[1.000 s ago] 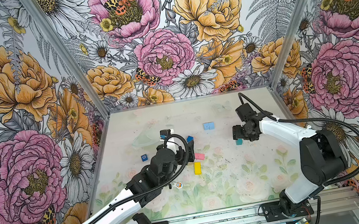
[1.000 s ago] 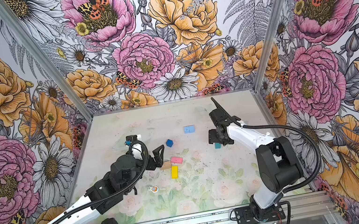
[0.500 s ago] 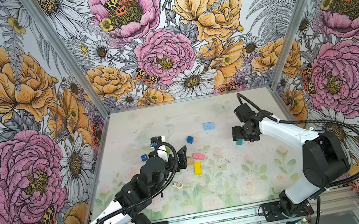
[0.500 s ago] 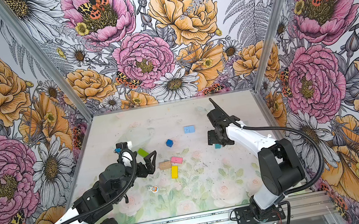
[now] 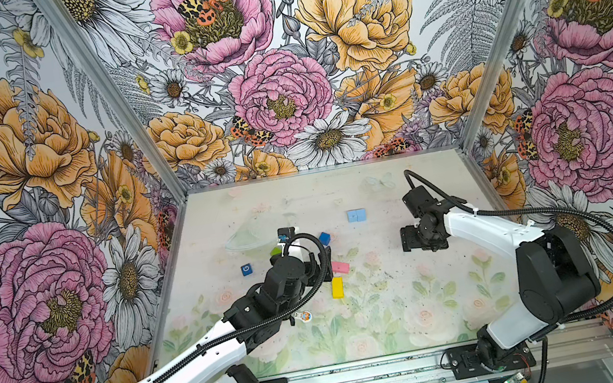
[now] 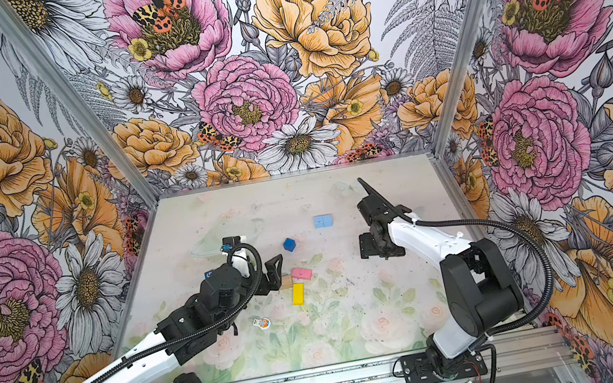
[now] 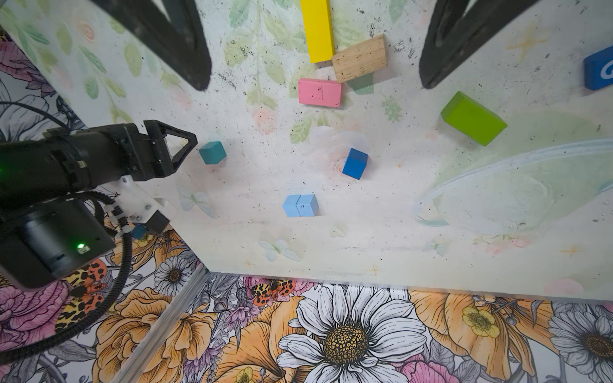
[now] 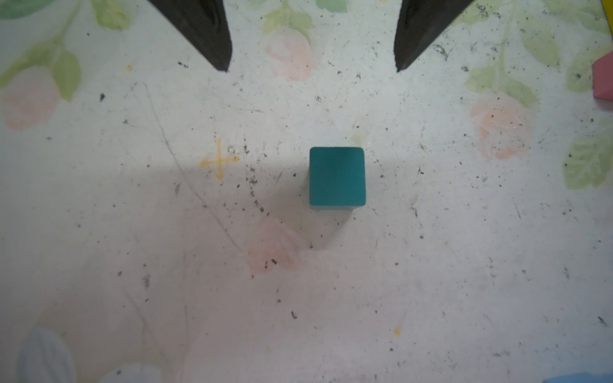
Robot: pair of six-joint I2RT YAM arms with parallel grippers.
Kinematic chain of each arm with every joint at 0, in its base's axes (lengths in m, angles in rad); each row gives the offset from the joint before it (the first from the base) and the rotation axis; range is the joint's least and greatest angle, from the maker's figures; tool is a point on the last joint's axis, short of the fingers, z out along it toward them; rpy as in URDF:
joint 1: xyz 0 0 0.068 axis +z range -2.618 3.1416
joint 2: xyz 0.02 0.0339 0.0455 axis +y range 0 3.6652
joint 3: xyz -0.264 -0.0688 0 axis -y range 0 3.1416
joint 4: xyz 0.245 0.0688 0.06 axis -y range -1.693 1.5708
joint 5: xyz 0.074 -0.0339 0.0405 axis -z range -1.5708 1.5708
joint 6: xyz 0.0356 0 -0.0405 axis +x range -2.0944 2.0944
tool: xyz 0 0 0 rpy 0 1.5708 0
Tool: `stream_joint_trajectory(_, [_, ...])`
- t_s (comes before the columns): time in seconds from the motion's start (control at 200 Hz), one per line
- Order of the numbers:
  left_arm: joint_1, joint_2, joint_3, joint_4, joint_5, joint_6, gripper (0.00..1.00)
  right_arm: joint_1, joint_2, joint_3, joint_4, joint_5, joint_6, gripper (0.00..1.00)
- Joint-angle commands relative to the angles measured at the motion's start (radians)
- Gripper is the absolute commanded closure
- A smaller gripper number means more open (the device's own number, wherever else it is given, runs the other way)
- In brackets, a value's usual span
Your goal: Build the wood block tower
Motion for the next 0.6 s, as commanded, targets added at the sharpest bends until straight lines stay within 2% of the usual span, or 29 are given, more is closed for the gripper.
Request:
stream_joint_trajectory(0.0, [0.008,0.017,0.053,0.032,0.006,-0.008,0.01,-0.015,0.027,0.004,0.044,-0.014,-0.026,0.21])
stream_joint_trajectory(0.24, [0.011,0.047,0.075,0.021,-0.002,0.021,0.01,-0.023,0.129,0.052,0.088,-0.035,-0.029,0.23])
stream_joint_trajectory(0.425, [0.03,0.075,0.074,0.025,0.005,0.03,0.01,-0.024,0.223,0.13,0.094,-0.053,-0.05,0.37])
stream_joint_trajectory(0.495, [0.041,0.083,0.073,0.028,0.015,0.03,0.01,-0.023,0.254,0.163,0.094,-0.058,-0.056,0.39])
stream_joint_trajectory(0.595, [0.06,0.091,0.074,0.035,0.04,0.033,0.01,-0.023,0.285,0.2,0.094,-0.073,-0.057,0.49])
